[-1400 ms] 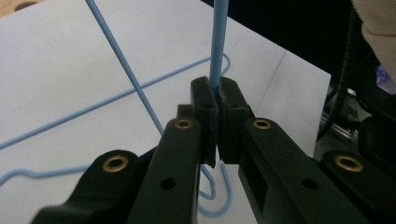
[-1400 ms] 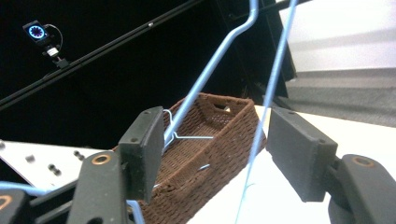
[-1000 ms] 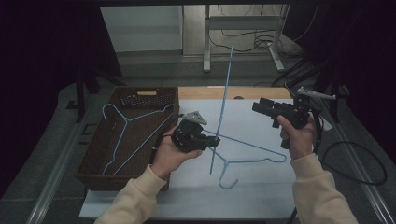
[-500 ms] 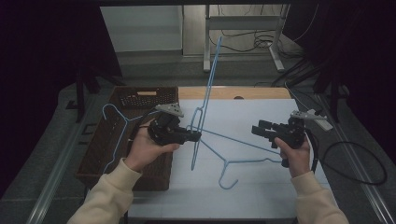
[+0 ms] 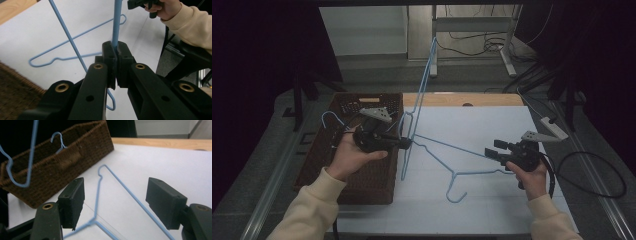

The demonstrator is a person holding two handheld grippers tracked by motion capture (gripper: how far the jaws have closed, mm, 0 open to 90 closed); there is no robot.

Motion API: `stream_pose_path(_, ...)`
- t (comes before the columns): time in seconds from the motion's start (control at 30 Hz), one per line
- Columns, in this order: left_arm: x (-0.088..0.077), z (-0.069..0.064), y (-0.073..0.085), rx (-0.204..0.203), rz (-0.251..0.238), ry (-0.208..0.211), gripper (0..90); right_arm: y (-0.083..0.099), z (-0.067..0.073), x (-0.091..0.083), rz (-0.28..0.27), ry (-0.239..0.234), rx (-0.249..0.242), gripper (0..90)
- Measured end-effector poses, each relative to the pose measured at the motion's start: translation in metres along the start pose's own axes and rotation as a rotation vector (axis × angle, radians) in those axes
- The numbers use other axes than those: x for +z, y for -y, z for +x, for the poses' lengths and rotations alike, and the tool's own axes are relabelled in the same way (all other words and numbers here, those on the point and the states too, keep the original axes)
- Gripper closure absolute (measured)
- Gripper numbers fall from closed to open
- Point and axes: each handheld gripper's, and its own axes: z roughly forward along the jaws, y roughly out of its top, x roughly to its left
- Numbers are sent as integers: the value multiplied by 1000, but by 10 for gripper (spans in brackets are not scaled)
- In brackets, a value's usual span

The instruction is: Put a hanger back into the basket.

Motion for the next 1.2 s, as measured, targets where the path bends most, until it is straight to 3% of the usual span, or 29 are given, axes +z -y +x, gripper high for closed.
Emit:
stream_pose_path(0.43,-47,14,11,-11,-29,17,880,20,-5,4,61,33,1,308)
stream_pose_path(0.7,-70,20,13,-8,-4,-34,880,23,-4,9,87,41,-18,305)
stream_pose_path(0.97,-72,38,31,-19,91,-72,880,24,-5,8,92,51,-10,306)
stream_pose_path(1.2,-69,54,48,-57,116,-82,880,26,-5,10,105,54,-14,306)
